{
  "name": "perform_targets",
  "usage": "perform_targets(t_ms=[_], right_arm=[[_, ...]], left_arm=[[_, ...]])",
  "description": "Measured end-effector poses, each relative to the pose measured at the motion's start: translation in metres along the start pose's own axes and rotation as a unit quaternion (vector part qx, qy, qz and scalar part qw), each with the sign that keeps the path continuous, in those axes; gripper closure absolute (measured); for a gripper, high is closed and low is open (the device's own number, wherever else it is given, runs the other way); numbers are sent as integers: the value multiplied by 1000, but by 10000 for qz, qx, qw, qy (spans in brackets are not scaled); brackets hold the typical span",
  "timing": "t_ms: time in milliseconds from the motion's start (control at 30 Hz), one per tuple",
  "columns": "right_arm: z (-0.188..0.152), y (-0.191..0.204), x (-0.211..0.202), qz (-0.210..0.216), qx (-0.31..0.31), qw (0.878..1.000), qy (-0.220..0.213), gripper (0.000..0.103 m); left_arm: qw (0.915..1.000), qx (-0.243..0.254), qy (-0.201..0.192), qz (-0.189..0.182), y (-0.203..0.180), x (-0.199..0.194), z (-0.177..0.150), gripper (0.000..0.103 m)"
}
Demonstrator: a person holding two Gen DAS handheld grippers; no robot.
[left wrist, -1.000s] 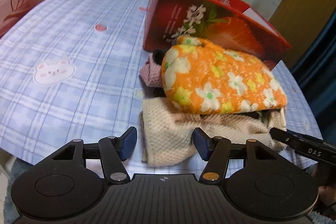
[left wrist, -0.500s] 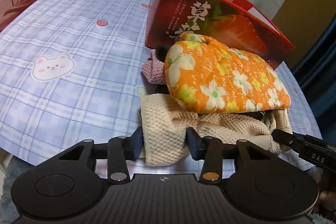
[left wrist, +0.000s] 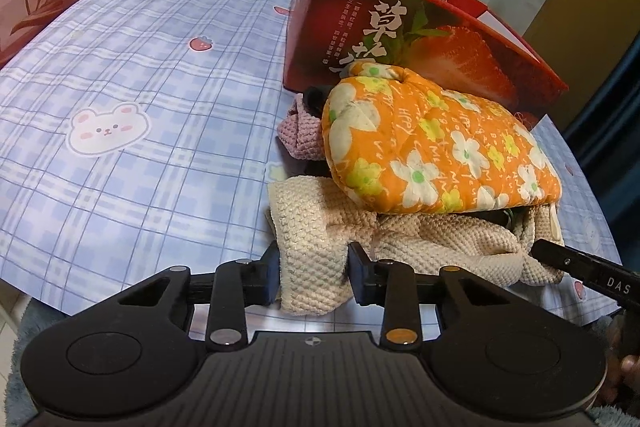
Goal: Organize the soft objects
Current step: 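Close both grippers on the beige waffle towel, then pull the beige towel out from under the orange cloth and lift it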
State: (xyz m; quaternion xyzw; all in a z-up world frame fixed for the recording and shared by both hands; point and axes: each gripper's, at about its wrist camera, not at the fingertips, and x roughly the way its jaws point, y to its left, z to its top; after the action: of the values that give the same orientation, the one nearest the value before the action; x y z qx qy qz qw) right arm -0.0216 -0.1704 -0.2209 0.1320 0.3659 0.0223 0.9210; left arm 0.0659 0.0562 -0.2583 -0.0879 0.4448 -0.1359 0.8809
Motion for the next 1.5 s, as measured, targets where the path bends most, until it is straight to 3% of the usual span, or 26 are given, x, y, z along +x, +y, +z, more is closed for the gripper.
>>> perform_targets(t_ms=[300,467,667,1267,1500], right_arm=[[-5,-4,10,9,111,9997,233,76],[-4,-2,6,140,61,9997,194,86],[1,7,-2,252,-202,9995,-17,87],[25,29,-45,523,-733,9907,-1015,87],[38,36,-60,666,-847,9858,-1287,87]], left_arm=[[10000,65,-17,14,-2,1,0,66],[9999,109,-79,-73,-1,-3,0,78],[9996,152,-252,-44,-3,-11,1,81],[9850,864,-1482,193,-27,-75,10,81],[9775,961,-1876,113,-33,-101,19,81]])
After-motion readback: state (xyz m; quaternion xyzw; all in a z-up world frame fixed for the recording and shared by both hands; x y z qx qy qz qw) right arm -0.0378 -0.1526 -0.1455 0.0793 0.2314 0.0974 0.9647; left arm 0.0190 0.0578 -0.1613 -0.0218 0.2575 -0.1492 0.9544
